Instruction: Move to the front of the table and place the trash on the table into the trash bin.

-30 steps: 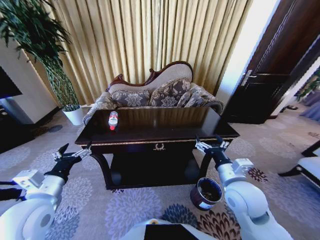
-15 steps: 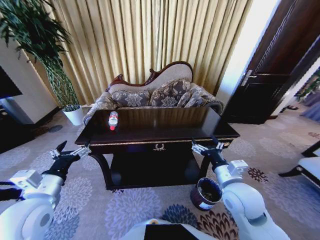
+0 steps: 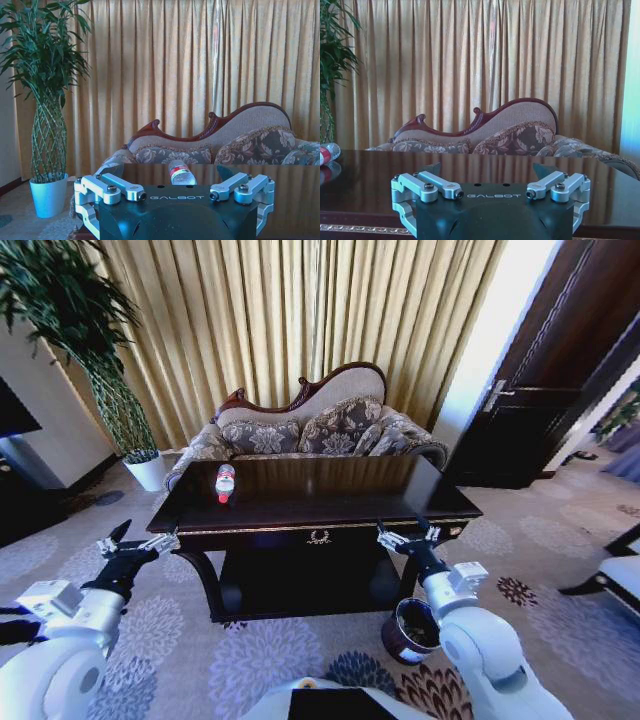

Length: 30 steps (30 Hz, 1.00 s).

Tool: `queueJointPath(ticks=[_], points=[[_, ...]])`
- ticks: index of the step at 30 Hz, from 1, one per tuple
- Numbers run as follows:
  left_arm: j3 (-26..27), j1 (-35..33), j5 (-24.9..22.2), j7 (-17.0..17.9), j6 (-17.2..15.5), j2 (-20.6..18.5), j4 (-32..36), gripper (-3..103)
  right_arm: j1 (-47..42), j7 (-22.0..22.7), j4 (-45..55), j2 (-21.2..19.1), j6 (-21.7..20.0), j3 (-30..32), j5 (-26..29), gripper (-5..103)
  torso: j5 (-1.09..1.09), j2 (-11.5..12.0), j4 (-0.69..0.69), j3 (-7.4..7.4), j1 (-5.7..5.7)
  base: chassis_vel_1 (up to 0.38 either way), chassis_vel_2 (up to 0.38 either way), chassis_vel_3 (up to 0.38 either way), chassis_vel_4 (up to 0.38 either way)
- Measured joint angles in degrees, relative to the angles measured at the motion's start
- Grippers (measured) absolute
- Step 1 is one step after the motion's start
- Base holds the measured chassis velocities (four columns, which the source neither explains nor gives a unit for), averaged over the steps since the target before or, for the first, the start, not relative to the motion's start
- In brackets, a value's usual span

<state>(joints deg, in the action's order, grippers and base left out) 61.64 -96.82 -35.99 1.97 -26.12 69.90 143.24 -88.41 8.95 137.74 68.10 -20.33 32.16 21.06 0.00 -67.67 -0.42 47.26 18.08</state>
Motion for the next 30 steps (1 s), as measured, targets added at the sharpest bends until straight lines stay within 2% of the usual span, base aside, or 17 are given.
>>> queueJointPath(ticks=[9, 22, 28, 30], points=[[-0.2, 0.0, -0.1, -0.3, 0.1, 0.1, 0.0, 100, 0.0, -0.2, -0.4, 0.1, 0.9, -0.4, -0.4, 100, 0.00, 0.0, 0.00, -0.01, -0.01, -0.058, 0.062, 0.057, -0.051], [-0.3, 0.0, -0.2, -0.4, 0.2, 0.2, 0.0, 100, 0.1, -0.3, -0.6, 0.3, 1.1, -1.5, -1.2, 100, 0.00, 0.0, -0.01, 0.02, 0.04, -0.149, 0.156, 0.145, -0.149], [-0.7, 0.1, -0.3, 0.4, 1.2, 0.2, 0.0, 100, 0.6, -0.1, -1.6, 0.0, 6.2, -2.6, -1.0, 100, 0.00, 0.0, 0.00, -0.01, -0.01, -0.060, 0.069, 0.062, -0.060], [-0.7, 0.1, -0.3, 0.5, 1.3, 0.2, 0.0, 100, 0.6, -0.1, -1.7, -0.1, 6.5, -2.7, -1.0, 100, 0.00, 0.0, 0.00, -0.01, -0.01, -0.045, 0.054, 0.069, -0.059]])
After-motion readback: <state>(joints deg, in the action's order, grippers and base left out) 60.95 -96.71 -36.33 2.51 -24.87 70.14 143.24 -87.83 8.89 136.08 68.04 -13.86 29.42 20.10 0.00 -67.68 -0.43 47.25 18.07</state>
